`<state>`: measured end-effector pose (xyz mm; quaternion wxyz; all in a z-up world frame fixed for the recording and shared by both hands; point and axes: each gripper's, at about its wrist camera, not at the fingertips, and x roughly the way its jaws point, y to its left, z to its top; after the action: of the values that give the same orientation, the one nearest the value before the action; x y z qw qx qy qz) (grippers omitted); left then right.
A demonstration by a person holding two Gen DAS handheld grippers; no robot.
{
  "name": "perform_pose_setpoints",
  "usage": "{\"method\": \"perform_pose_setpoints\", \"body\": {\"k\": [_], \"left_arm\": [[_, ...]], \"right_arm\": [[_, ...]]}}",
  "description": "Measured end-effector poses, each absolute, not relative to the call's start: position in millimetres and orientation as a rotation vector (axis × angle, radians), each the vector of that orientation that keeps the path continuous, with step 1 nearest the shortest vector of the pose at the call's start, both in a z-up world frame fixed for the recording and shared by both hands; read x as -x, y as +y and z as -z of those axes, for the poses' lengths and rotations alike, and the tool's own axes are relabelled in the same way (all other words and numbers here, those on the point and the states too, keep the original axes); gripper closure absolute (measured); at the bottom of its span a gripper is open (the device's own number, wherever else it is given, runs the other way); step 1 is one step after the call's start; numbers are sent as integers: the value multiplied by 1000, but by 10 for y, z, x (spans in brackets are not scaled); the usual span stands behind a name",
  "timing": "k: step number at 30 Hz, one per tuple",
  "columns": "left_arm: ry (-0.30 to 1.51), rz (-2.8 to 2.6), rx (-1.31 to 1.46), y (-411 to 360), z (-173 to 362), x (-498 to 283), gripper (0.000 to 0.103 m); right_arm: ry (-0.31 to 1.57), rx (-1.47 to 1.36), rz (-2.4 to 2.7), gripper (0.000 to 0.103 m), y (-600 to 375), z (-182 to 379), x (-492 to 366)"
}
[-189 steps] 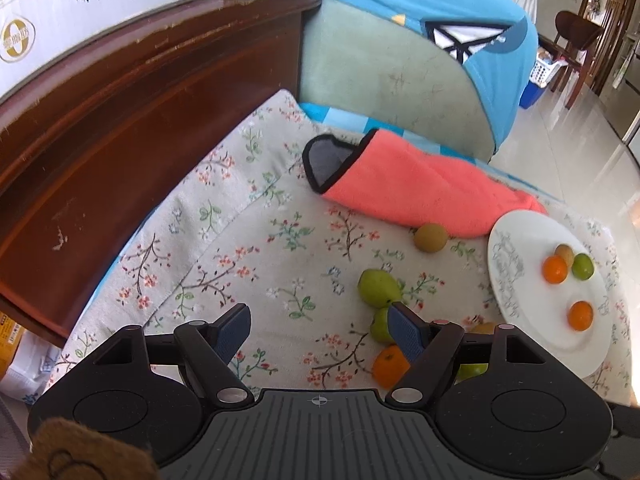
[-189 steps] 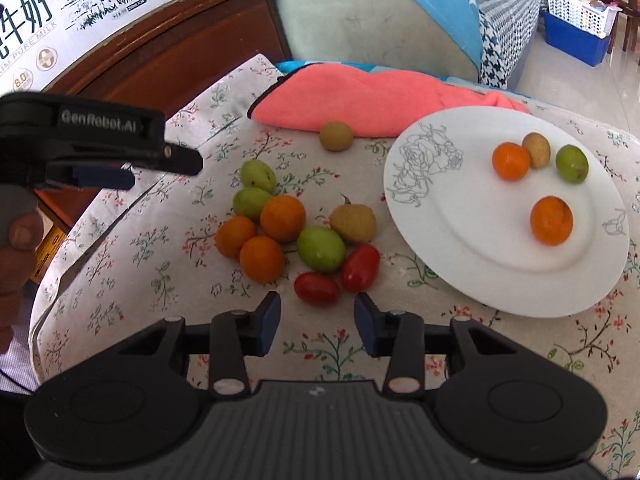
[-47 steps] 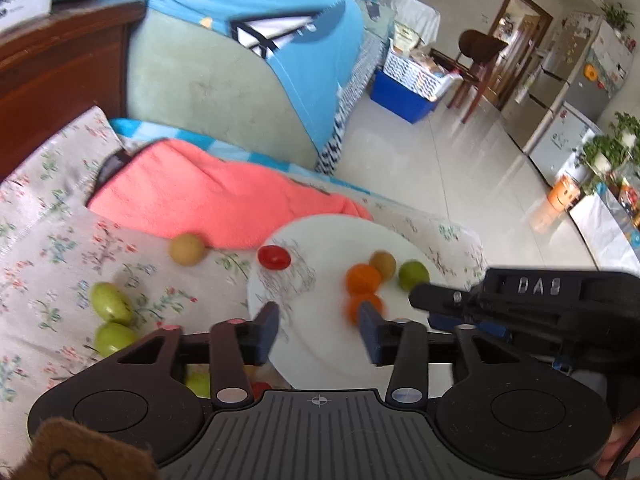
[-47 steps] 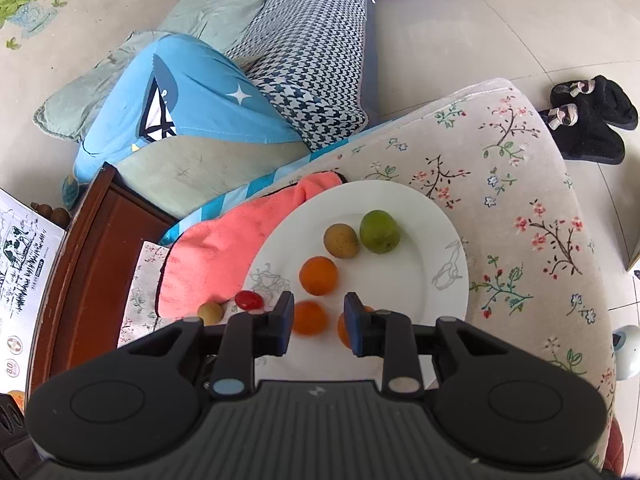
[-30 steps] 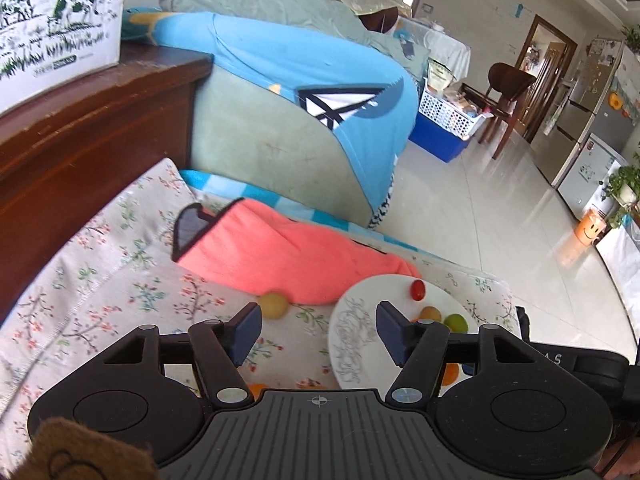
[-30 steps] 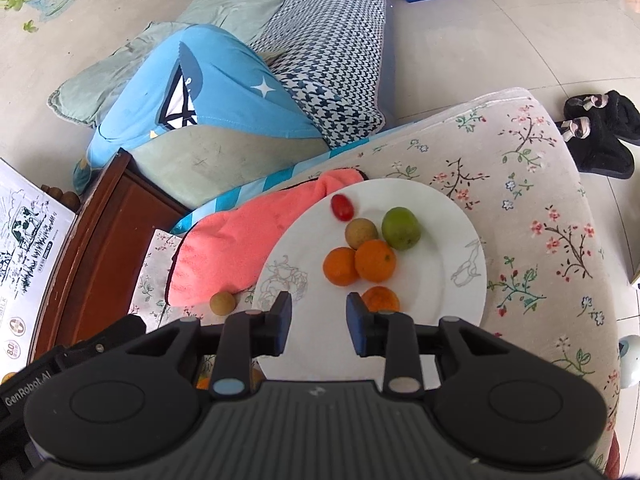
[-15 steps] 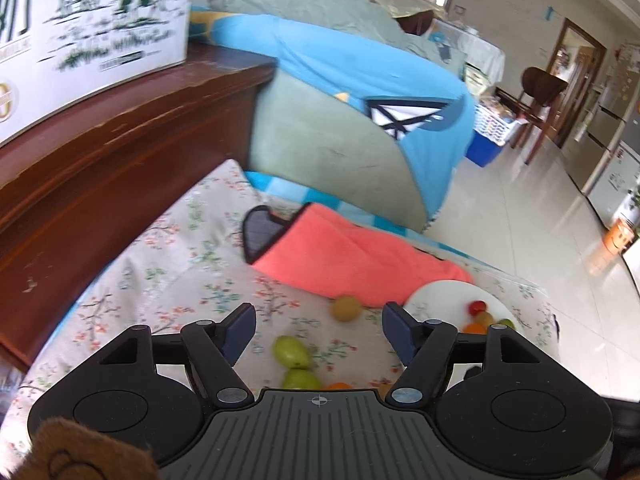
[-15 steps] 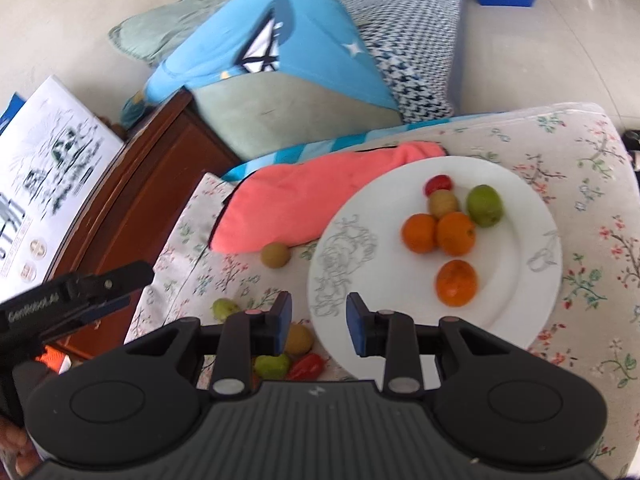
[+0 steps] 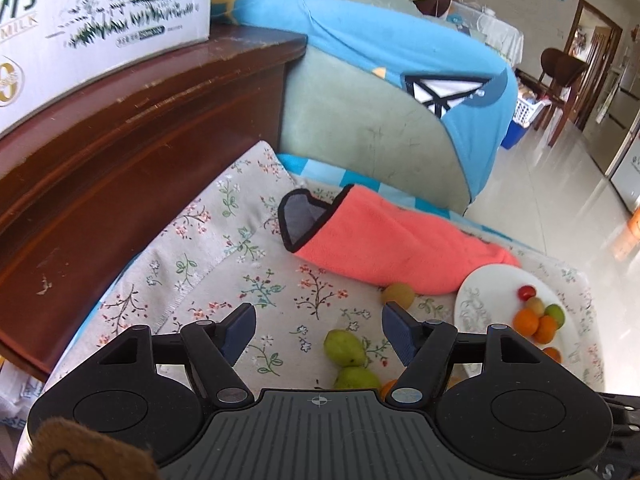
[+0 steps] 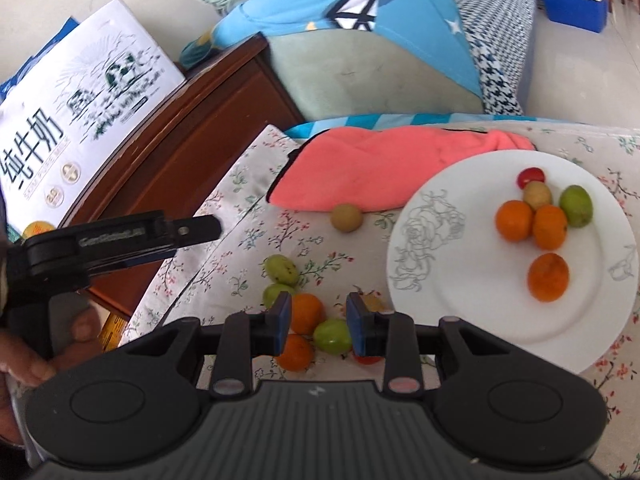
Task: Organize fruits
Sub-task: 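Withdraw both tools from the plate back toward the fruit cluster, then close left tool on a green pear while right tool grasps a tangerine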
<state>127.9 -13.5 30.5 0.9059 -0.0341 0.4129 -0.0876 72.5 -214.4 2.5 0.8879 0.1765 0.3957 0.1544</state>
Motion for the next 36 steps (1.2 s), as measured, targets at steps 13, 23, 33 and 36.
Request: {"method": "perform_pose_setpoints", "body": {"k": [13,23,33,36], "left_arm": [[952,207,105,-134,14,-1569,33],[1013,208,83,-262,227,-1625,33],[1022,206,85,-318,341,-1671,46],[1017,231,90,-315,341,-1667,65]], "right_arm": [[943,-212,-373,70,-1668,217,-605],[945,-185,-301,64,-1517,369,-639],[893,-134,-273,64,-1408,402,-686],[881,-108,-270,71,-1383,413,-680]]}}
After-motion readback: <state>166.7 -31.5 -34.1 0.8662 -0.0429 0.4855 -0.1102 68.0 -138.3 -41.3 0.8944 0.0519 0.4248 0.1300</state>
